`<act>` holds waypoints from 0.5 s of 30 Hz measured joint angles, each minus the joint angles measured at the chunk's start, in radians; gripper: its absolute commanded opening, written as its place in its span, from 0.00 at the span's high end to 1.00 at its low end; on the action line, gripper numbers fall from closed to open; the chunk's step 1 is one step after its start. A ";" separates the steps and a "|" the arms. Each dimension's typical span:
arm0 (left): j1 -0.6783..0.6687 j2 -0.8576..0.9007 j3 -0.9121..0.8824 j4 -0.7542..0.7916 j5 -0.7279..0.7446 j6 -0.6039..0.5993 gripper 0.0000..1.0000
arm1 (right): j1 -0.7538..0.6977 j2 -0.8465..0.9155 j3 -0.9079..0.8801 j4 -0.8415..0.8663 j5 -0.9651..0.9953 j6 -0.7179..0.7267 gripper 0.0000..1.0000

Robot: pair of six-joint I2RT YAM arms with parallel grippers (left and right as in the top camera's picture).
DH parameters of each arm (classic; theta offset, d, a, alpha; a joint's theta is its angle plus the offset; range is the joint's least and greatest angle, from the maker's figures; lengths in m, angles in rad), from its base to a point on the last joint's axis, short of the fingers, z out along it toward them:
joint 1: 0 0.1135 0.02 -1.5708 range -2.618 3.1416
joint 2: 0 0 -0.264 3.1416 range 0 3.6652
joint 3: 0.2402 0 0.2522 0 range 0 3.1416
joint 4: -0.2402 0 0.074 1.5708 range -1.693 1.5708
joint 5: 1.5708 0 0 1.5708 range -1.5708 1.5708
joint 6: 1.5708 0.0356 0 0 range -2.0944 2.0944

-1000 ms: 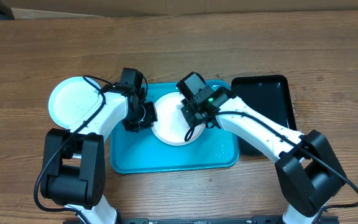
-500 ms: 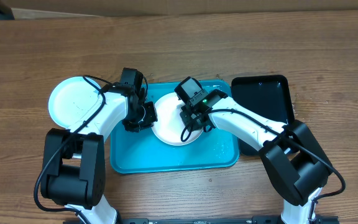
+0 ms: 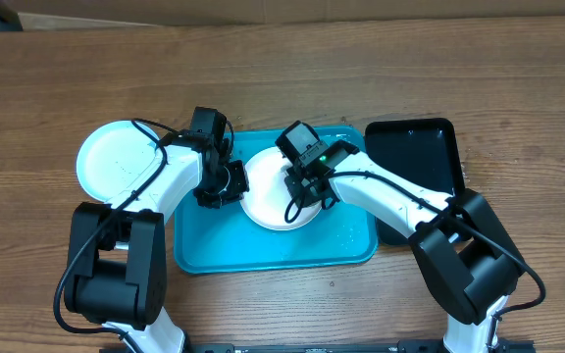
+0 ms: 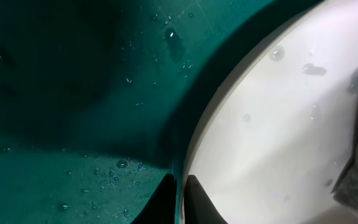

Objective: Clean dirty plates on tray and stack at the side
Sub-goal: 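Scrub the white plate with the sponge in the right gripper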

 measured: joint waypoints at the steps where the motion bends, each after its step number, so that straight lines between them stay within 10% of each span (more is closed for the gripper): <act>1: 0.000 0.000 0.000 0.000 0.000 0.000 0.91 | 0.000 0.000 0.006 -0.003 0.000 0.000 0.76; 10: 0.000 0.000 0.000 0.000 0.000 0.000 0.91 | 0.000 0.000 0.009 -0.004 0.019 -0.016 0.75; 15: 0.000 0.000 0.000 0.000 0.001 0.000 0.92 | 0.000 0.000 0.009 -0.002 0.026 -0.021 0.96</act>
